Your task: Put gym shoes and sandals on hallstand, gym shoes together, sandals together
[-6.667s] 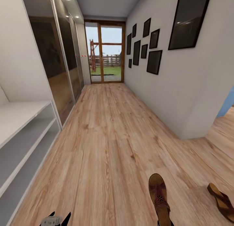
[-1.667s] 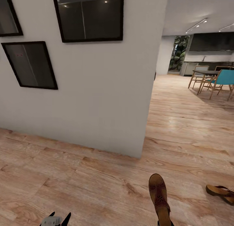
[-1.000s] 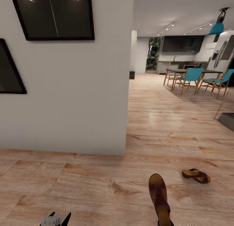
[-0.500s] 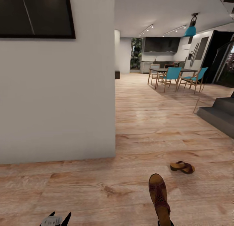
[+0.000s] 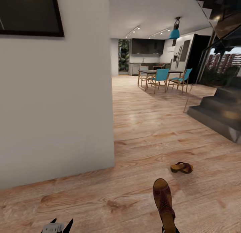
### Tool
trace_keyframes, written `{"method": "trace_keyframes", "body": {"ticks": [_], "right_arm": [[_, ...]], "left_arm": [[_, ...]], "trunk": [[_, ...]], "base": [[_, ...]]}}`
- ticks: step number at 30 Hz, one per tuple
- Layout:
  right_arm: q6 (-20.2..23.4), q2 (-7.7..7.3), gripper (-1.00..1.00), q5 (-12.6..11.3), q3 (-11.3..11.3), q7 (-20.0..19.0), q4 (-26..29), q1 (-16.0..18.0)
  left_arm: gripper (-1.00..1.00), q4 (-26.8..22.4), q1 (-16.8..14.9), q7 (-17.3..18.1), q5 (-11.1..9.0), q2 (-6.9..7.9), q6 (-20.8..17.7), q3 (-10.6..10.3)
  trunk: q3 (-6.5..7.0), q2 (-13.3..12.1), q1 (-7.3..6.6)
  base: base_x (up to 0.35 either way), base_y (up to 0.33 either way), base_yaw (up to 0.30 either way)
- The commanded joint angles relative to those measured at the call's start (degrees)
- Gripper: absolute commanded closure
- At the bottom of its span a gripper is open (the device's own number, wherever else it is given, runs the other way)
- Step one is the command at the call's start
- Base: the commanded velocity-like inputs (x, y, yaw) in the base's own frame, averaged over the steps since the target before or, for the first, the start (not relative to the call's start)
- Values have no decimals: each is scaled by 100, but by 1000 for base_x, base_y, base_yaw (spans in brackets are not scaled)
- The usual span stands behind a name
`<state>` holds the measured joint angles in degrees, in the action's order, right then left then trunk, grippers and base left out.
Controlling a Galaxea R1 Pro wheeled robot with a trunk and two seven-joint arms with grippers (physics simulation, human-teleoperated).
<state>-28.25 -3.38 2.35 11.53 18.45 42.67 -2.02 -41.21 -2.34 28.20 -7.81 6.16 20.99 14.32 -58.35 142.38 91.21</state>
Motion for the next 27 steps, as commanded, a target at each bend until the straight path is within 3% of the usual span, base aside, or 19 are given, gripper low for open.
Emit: {"method": "trace_keyframes", "body": {"ticks": [1,10,27], "right_arm": [[4,-6,100,9,25,49,11,0],[-5,-5,100,2,17,49,55,0],[2,-4,100,-6,7,50,46,0]], "left_arm": [[-100,8,-3,55,-54,-1,-7,10],[-100,8,-3,58,-54,-1,-7,10],[-100,8,-3,61,-54,-1,1,1]], "trunk": [[-4,2,1],[-4,2,1],[-4,2,1]], "base": [[139,286,-300],[124,231,-300],[9,13,-300]]}}
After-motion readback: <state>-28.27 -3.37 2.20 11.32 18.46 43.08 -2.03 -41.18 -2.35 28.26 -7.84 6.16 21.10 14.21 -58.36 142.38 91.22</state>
